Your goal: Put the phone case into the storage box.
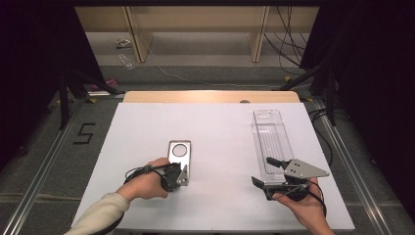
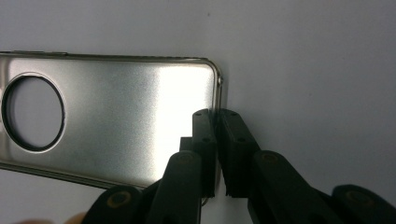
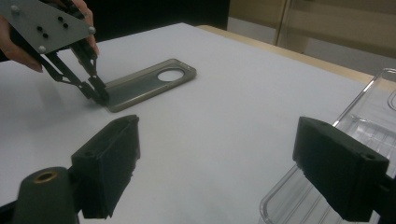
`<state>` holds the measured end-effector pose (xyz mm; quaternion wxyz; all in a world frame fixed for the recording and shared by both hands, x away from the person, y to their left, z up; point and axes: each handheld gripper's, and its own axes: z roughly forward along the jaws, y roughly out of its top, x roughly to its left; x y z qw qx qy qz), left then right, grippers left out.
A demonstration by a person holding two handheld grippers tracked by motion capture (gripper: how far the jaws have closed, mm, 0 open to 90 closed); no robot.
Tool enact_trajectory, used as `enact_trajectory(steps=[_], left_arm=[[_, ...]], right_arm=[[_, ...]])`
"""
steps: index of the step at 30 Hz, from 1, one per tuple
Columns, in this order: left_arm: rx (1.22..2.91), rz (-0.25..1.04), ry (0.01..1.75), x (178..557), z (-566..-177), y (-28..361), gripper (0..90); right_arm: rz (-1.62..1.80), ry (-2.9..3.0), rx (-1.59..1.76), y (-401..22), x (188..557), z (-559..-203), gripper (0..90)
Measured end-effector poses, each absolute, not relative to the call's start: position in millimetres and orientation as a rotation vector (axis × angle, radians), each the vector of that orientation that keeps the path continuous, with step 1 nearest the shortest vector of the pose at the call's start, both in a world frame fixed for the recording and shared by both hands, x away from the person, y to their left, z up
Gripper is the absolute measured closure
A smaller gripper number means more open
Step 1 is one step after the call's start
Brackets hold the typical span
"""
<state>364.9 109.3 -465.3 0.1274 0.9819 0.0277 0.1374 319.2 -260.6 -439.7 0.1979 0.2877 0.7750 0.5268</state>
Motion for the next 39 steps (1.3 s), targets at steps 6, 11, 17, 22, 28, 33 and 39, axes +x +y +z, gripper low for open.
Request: enact_trajectory(steps=[6,11,17,22,28,33,39], left_arm=[[2.861,0.398,0.079,364.2,-465.4,109.1,85.2],[2.857,0.404,0.074,364.0,-465.8,108.9,85.9],[2.858,0.405,0.066,363.9,-465.7,108.9,86.4],[2.858,0.412,0.054,364.0,-465.6,108.9,87.0],[2.856,0.421,0.045,364.5,-464.3,110.1,87.3],[2.848,0.438,0.029,364.3,-463.3,110.7,87.5],[2.829,0.456,0.009,362.2,-460.4,110.5,87.7]], right_arm=[[1.475,2.171,0.805,-260.4,319.2,-439.8,16.0],[1.475,2.17,0.805,-260.5,319.1,-439.7,16.0],[1.476,2.169,0.804,-260.5,319.1,-439.6,16.0],[1.475,2.169,0.804,-260.7,319.1,-439.6,16.0],[1.478,2.169,0.804,-260.8,319.1,-439.6,16.0],[1.479,2.166,0.804,-261.1,319.0,-439.4,16.0],[1.479,2.163,0.803,-261.4,319.0,-439.2,16.0]])
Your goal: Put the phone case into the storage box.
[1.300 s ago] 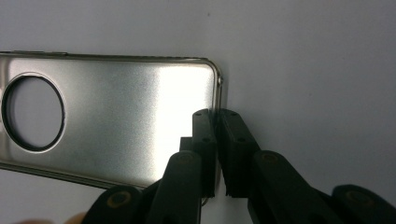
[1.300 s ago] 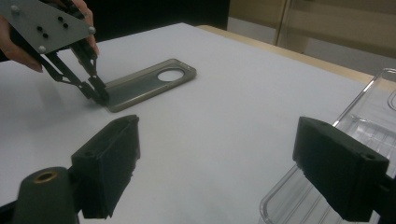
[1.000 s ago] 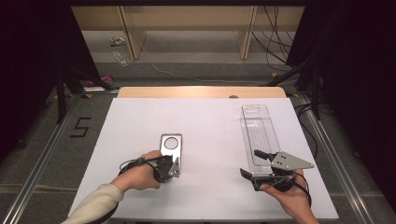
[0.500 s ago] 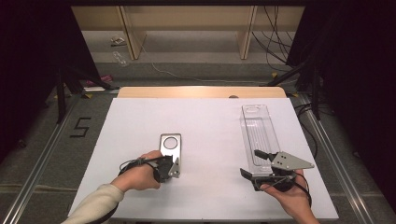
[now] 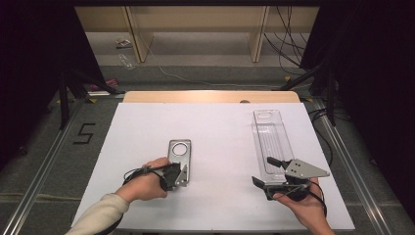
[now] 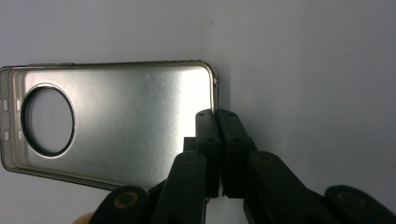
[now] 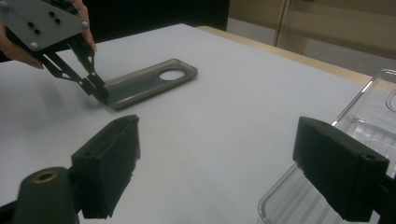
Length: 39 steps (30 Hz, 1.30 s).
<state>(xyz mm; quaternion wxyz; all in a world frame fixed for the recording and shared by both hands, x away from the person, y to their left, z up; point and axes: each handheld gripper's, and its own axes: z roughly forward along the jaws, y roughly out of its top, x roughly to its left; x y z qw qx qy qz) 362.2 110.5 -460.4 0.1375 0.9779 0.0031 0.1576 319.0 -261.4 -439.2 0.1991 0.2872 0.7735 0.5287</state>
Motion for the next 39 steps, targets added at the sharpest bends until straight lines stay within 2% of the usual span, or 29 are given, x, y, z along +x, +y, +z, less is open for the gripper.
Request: enact_trajectory(steps=[16,39], left_arm=[[2.787,0.503,-0.036,354.2,-449.8,108.7,88.2],[2.748,0.498,-0.094,343.1,-440.3,101.5,88.1]], right_arm=[[1.477,2.165,0.803,-261.8,319.0,-439.0,16.0],[1.478,2.155,0.83,-255.3,323.0,-438.9,16.1]])
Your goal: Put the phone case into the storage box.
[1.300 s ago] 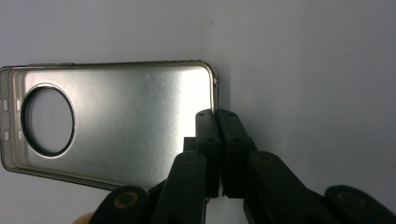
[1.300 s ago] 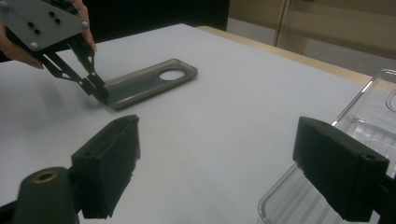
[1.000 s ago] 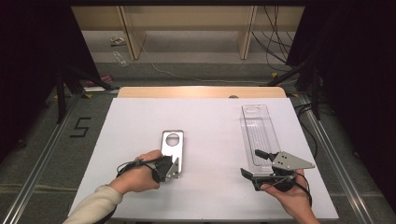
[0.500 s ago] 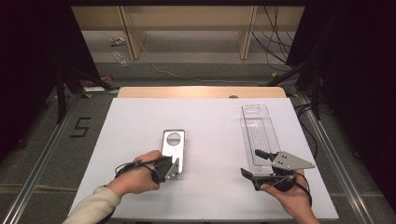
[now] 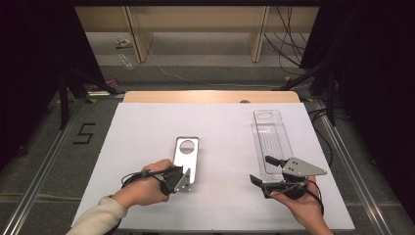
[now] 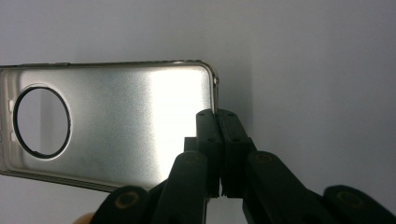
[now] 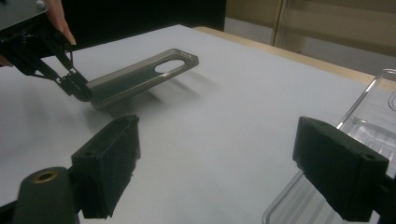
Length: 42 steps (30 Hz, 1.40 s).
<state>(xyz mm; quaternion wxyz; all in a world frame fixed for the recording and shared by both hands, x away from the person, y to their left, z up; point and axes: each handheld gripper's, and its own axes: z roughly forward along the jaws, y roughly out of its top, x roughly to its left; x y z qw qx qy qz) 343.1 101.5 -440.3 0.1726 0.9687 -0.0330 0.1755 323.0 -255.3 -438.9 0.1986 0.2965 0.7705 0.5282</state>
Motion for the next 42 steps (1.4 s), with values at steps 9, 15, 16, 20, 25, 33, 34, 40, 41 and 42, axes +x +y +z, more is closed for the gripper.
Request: enact_trajectory(steps=[9,15,16,20,25,33,34,40,41,42], left_arm=[[2.727,0.501,-0.124,338.9,-436.3,96.2,88.1],[2.721,0.503,-0.134,336.4,-434.9,94.1,88.2],[2.721,0.5,-0.136,336.1,-434.4,93.7,88.2],[2.714,0.505,-0.152,334.4,-432.3,92.2,88.2],[2.708,0.508,-0.166,331.8,-429.7,89.5,88.2],[2.69,0.511,-0.187,326.6,-427.7,84.2,88.2],[2.689,0.514,-0.193,326.2,-427.5,83.5,88.2],[2.682,0.519,-0.209,324.0,-425.3,81.8,88.2],[2.68,0.519,-0.21,323.4,-425.1,81.3,88.2],[2.677,0.52,-0.211,322.9,-425.0,80.9,88.2]], right_arm=[[1.514,2.139,0.851,-235.7,334.7,-433.2,16.1],[1.515,2.155,0.86,-214.0,347.9,-432.3,16.2],[1.518,2.158,0.861,-210.3,350.4,-432.5,16.2],[1.52,2.169,0.884,-195.7,361.0,-433.4,16.3],[1.534,2.189,0.932,-179.0,374.6,-437.0,16.3],[1.533,2.229,0.985,-155.0,393.8,-442.2,16.3],[1.533,2.231,0.991,-152.0,396.2,-442.9,16.4],[1.517,2.272,1.018,-138.1,404.8,-448.3,16.5],[1.513,2.274,1.023,-137.4,405.7,-448.8,16.5],[1.518,2.275,1.03,-136.4,407.2,-449.6,16.5]])
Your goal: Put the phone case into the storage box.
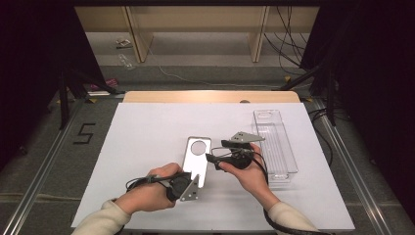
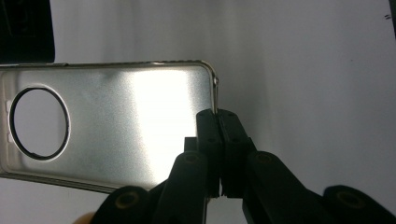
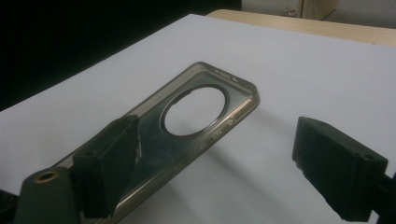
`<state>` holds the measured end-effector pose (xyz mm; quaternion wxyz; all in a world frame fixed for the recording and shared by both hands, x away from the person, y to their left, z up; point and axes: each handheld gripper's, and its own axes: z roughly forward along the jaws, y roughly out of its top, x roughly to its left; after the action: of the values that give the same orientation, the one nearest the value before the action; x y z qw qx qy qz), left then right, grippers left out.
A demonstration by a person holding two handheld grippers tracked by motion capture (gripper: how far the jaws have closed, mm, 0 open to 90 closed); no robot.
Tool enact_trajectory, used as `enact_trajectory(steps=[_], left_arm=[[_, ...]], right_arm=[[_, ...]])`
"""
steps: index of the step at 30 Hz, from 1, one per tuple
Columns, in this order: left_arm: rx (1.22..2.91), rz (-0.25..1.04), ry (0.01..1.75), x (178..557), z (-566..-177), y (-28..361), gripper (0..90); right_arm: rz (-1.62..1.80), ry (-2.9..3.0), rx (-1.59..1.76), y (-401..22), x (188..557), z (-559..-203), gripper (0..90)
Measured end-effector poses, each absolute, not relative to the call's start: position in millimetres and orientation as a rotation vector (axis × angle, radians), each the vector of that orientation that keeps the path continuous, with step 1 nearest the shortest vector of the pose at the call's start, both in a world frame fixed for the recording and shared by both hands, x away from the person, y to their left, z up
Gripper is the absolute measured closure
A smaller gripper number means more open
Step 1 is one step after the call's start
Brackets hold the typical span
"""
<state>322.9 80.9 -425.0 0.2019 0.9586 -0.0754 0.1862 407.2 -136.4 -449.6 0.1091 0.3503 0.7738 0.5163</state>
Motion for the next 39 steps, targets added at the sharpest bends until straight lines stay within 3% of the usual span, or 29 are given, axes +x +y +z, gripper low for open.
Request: enact_trajectory(steps=[22,39], left_arm=[[2.689,0.536,-0.274,318.0,-421.4,75.6,88.2],[2.69,0.533,-0.292,317.0,-422.1,73.9,88.2]], right_arm=[[1.541,2.286,1.109,-129.5,420.6,-456.0,18.2],[1.542,2.311,1.141,-128.4,424.6,-460.8,27.9]])
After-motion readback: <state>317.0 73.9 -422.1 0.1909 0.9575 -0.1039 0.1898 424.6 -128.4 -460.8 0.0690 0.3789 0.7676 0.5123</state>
